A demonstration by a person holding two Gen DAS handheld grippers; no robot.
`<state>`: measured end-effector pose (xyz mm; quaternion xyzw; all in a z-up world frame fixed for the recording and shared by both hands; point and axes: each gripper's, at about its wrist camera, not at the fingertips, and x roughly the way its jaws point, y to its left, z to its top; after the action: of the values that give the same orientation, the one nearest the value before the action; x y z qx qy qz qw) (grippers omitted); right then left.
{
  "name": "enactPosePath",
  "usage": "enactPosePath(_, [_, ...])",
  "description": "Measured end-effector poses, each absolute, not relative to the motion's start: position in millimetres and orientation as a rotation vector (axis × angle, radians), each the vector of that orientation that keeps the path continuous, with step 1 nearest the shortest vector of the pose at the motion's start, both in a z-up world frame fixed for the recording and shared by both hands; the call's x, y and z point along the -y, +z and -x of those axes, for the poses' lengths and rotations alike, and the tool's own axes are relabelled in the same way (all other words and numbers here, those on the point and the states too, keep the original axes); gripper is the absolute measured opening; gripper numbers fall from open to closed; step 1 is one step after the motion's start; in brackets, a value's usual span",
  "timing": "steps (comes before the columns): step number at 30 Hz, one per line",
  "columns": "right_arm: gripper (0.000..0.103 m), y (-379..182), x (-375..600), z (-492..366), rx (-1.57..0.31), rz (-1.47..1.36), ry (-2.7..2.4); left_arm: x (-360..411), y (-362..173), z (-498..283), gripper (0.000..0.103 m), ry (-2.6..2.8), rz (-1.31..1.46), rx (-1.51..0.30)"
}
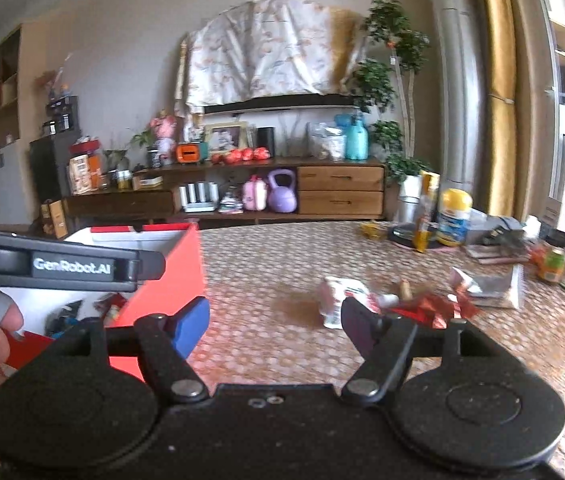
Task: Organize snacks
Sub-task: 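Move both tools toward the white-and-red pouch and red chip bag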
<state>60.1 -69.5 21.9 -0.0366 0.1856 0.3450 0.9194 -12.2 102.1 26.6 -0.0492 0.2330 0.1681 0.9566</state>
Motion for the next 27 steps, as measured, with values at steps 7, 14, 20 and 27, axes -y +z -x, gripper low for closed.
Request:
enactPosePath(7, [0.076, 9.3, 103.8, -70.6, -0.402, 0.043, 0.636, -75.8, 18.8, -4.5, 0.091, 0.285, 0.071, -0.485])
enactPosePath(14, [0.081, -3.8, 129.1, -84.1, -0.422, 0.027, 0.566, -54.9, 9.1, -21.8, 0.098, 0.251, 0.048, -0.497])
enactPosePath(20, [0.086, -14.8, 149.0, -95.8, -0.442, 0.009, 0.51, -38.8, -1.6, -39.1, 0.1, 0.209, 0.009, -0.522])
enactPosePath(27, [0.09, -25.7, 166.0, -113.0, -0.472, -0.01, 0.461, -27.4, -12.8, -59.2, 0.1, 0.188, -0.006, -0.543])
